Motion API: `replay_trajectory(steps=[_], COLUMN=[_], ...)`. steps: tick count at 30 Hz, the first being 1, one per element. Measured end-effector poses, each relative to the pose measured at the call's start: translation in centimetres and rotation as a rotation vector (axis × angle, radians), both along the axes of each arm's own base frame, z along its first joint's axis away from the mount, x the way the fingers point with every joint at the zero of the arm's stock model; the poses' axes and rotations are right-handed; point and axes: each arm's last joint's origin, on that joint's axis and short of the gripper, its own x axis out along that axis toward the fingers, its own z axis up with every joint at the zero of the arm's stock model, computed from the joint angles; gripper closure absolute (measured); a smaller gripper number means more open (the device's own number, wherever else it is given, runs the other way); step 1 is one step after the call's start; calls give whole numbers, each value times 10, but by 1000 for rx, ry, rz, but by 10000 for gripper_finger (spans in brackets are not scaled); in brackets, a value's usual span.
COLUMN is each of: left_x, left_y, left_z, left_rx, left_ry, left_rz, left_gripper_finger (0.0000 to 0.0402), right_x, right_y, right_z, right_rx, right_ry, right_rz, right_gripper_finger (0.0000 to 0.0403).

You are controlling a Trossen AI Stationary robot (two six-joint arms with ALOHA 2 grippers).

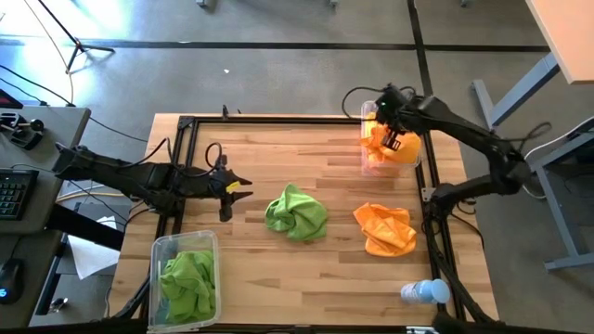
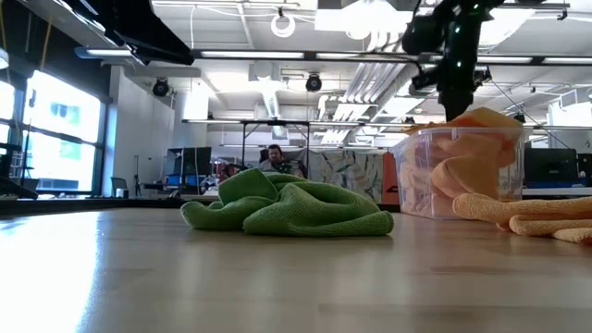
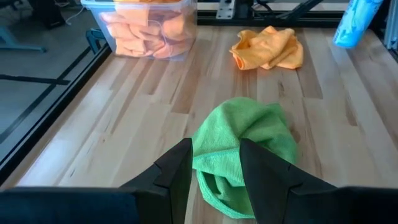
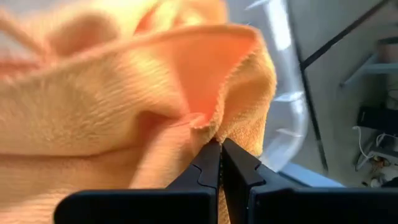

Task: Sort microfiber towel by color & place in baskets
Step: Put the orange microfiber towel into the top transparent bin

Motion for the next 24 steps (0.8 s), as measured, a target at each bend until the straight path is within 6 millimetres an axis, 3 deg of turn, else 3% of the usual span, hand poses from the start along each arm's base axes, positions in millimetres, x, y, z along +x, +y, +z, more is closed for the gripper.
replay_trajectory(steps=[9,18,24], left_x=[8,18,23], left_y=[-1,-3,-4], left_z=[-9,-20,-28], left_rx=[10,-1,7], left_ry=[55,115,157], left_rz=[2,15,16], left_gripper_finger=[279,279,279], right_x=[15,0,-11], right_y=[-11,0,-6], right_z=[-51,-96,-116], right_rx=[155,279,323], right_ry=[141,185,74], right_rz=[98,191,204], right_gripper_finger=[403,403,403])
